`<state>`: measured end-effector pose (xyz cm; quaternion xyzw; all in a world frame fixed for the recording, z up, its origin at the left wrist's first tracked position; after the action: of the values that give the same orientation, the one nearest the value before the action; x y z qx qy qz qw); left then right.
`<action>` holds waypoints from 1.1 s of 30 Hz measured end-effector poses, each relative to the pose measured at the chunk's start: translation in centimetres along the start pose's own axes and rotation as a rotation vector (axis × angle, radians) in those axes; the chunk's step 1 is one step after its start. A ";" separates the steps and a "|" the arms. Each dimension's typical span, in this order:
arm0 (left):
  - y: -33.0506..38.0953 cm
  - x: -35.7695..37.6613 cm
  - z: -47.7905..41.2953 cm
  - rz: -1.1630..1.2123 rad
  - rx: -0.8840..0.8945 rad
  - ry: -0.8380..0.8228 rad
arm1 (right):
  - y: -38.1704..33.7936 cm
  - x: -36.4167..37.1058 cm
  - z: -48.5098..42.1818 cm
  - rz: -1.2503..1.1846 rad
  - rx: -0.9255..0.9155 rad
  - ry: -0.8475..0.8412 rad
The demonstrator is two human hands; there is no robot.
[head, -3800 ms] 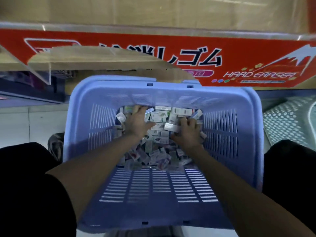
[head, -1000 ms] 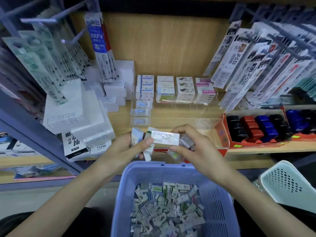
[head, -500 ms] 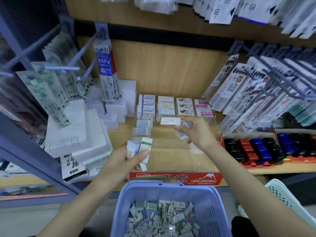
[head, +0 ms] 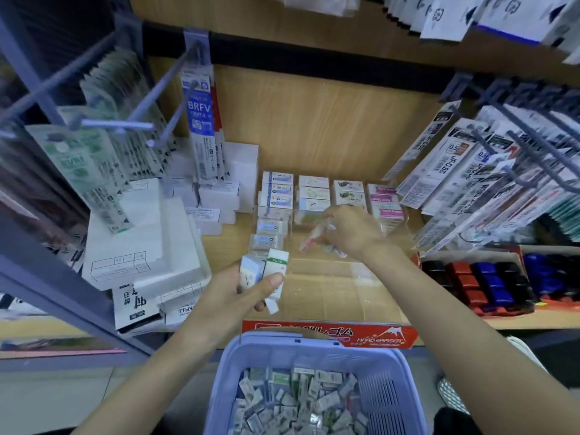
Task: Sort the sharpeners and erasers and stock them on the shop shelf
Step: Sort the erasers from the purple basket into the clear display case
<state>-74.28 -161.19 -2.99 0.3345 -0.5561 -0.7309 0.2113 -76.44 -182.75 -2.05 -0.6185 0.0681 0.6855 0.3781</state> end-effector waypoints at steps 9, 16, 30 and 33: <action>-0.7 0.5 0.2 0.030 -0.023 -0.007 | 2.3 -0.3 7.9 -1.114 0.040 0.112; -0.5 1.5 -0.3 0.001 0.001 0.001 | 0.3 4.0 11.6 -1.592 0.114 -0.287; -0.3 2.7 -0.8 -0.036 0.038 -0.064 | 2.0 3.9 11.6 -1.113 -0.029 0.054; -0.8 2.6 -0.9 -0.047 0.028 -0.066 | 2.1 3.8 11.7 -0.988 -0.044 0.031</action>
<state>-75.36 -163.34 -4.54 0.3261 -0.5650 -0.7384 0.1707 -86.83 -175.99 -3.58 -0.5947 -0.2423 0.4165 0.6436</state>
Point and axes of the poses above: each hand's wrist, its own z-axis away from the middle knuckle, its own x-axis out of the palm, y = z × x, the point moved 9 cm from there along -z, towards the middle knuckle, and after that the axes turned 7 degrees about -z, right-handed, at the moved point
